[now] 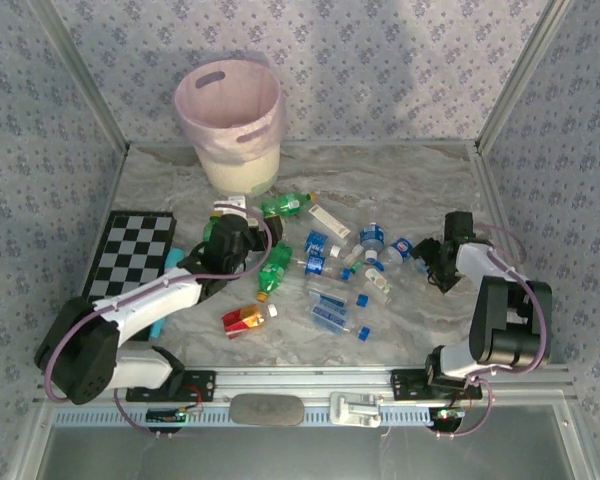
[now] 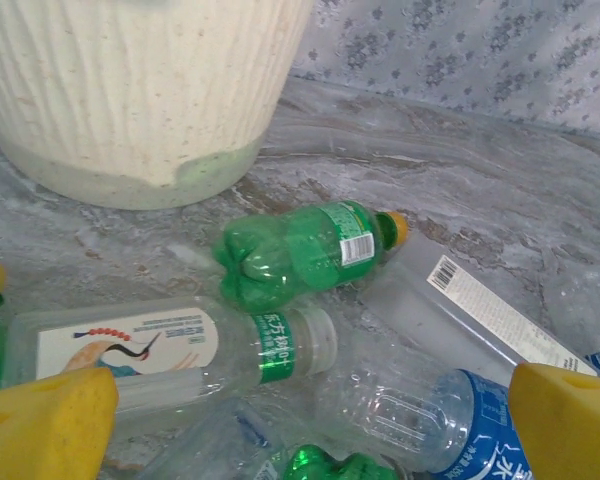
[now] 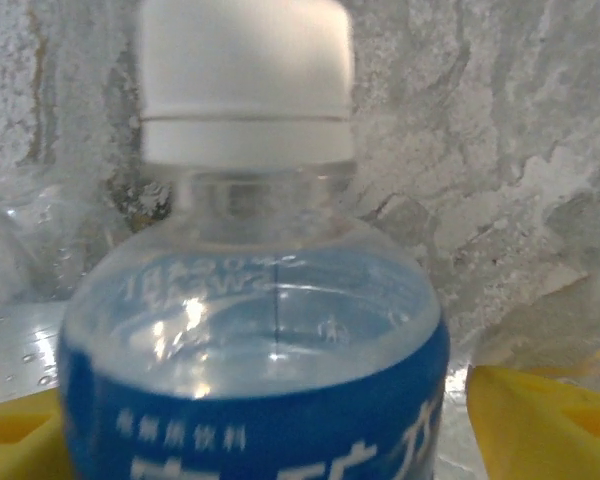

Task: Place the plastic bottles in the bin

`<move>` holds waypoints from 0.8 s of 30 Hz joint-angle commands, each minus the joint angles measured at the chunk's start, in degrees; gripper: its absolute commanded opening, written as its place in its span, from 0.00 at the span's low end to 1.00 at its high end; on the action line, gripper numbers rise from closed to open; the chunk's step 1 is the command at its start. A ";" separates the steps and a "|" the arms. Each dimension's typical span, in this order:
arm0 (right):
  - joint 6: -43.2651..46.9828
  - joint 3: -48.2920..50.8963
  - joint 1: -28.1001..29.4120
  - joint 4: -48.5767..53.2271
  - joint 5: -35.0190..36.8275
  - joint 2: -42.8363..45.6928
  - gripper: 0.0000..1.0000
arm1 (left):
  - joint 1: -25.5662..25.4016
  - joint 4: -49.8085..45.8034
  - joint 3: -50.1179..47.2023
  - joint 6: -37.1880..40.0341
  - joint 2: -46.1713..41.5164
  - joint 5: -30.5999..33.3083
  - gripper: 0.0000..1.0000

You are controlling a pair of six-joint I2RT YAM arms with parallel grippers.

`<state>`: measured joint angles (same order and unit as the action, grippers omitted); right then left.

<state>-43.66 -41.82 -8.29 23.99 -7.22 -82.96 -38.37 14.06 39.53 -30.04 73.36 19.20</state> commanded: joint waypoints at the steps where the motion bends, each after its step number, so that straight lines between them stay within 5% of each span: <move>1: -1.34 1.30 -0.92 -3.51 -2.65 -0.73 0.78 | -0.13 -0.79 -0.44 0.95 -2.08 3.15 1.00; 10: 1.64 -0.37 -0.86 -1.81 -5.24 5.07 0.55 | 0.43 -1.90 2.75 1.63 -1.13 -0.62 1.00; 17: 2.35 -5.69 4.91 -1.74 -5.78 13.93 0.53 | 2.32 0.49 7.35 2.53 0.81 -17.05 1.00; 24: 1.64 -16.02 16.55 -5.74 -7.66 9.19 0.52 | 2.39 3.14 13.11 3.36 4.33 -34.70 1.00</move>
<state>-42.44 -53.76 5.13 20.27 -13.08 -71.20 -36.05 14.33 49.34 -28.08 76.42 -4.19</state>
